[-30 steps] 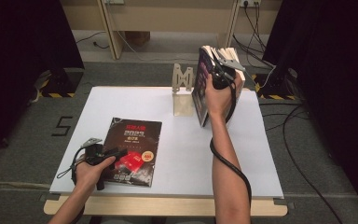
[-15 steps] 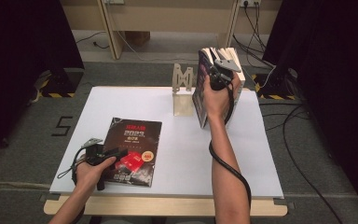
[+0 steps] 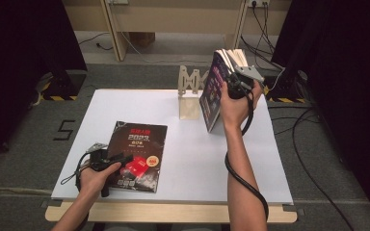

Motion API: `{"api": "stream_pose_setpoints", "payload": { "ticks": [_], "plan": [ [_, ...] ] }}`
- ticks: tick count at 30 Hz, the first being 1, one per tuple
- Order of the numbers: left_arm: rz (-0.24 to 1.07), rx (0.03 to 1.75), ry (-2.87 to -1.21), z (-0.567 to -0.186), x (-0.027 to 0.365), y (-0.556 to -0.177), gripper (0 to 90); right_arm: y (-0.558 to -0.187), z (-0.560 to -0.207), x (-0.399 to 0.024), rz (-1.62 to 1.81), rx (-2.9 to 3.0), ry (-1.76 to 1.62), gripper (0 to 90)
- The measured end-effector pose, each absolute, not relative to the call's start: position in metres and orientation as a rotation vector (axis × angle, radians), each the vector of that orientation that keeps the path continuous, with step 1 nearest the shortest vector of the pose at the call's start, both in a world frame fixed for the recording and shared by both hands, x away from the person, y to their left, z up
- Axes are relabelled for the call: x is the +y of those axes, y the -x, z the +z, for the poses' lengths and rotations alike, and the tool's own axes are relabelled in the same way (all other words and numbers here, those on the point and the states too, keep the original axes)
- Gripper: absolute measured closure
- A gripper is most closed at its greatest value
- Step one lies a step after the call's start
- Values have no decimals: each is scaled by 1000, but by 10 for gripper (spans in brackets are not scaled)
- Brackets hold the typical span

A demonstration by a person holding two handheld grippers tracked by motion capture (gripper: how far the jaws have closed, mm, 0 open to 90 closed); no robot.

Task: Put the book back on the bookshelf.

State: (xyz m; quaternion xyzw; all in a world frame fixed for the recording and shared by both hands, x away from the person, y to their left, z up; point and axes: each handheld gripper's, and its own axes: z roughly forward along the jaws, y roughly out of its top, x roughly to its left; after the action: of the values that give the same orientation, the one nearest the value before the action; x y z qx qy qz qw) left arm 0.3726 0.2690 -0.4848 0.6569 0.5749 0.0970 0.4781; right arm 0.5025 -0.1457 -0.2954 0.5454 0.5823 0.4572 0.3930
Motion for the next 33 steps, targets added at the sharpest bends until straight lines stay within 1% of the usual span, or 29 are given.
{"api": "stream_pose_setpoints", "payload": {
  "ticks": [6,17,33],
  "plan": [
    [239,1406,-1603,-485,269,-372,444,-493,-299,-154,1184,1489,-1396,725],
    [246,1403,-1601,-482,270,-371,444,-475,-306,-159,1212,1474,-1418,669],
    [254,1395,-1601,-479,269,-371,444,-465,-322,-165,1207,1502,-1462,656]
  ]
}}
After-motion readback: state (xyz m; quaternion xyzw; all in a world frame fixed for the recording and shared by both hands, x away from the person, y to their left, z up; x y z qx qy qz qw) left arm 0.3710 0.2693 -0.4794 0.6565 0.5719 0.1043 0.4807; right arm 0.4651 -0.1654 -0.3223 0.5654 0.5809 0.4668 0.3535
